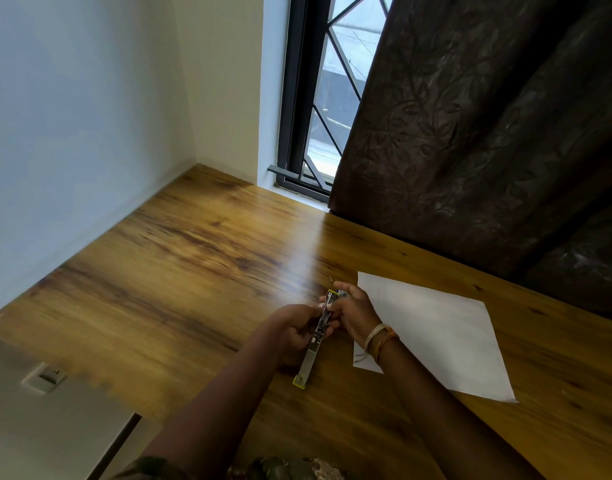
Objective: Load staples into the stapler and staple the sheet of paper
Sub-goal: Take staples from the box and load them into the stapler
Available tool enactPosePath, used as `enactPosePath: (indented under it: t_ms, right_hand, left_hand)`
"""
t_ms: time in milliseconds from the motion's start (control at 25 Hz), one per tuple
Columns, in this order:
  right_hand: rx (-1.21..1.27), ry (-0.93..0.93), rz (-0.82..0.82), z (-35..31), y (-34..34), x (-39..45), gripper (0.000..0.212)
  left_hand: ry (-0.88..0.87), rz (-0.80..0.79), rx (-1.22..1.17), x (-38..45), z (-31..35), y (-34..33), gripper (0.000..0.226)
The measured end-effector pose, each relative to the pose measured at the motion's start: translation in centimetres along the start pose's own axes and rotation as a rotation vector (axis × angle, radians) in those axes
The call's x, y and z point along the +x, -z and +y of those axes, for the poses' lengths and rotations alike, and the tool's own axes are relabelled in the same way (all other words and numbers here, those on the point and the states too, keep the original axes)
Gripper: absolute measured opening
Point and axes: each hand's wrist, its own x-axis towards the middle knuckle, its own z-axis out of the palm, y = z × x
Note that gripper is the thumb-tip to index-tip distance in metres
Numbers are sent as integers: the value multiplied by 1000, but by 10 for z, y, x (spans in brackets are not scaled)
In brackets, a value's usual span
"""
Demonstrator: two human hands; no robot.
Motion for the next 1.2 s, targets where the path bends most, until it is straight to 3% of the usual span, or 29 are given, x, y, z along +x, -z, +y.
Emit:
enactPosePath:
  t_ms: [360, 560, 720, 920, 1120, 1200]
  right_hand:
    - [31, 30, -68, 12, 2, -15, 45]
    - [160, -65, -22, 11, -4, -21, 45]
    - [270, -139, 3, 14, 1, -25, 33]
    - [325, -94, -26, 19, 5, -36, 18]
    - [160, -13, -46, 26, 7, -45, 39]
    - [164, -26, -19, 26, 4, -47, 38]
  left_hand:
    - [0, 1, 1, -11, -13, 1, 19]
    - [1, -10, 106, -18, -18, 2, 23]
    - [25, 13, 178, -22, -23, -2, 27]
    - [43, 7, 113, -26, -27, -4, 27]
    - [63, 52, 89, -29, -31, -7, 25]
    - [84, 68, 95, -31, -33, -9, 22]
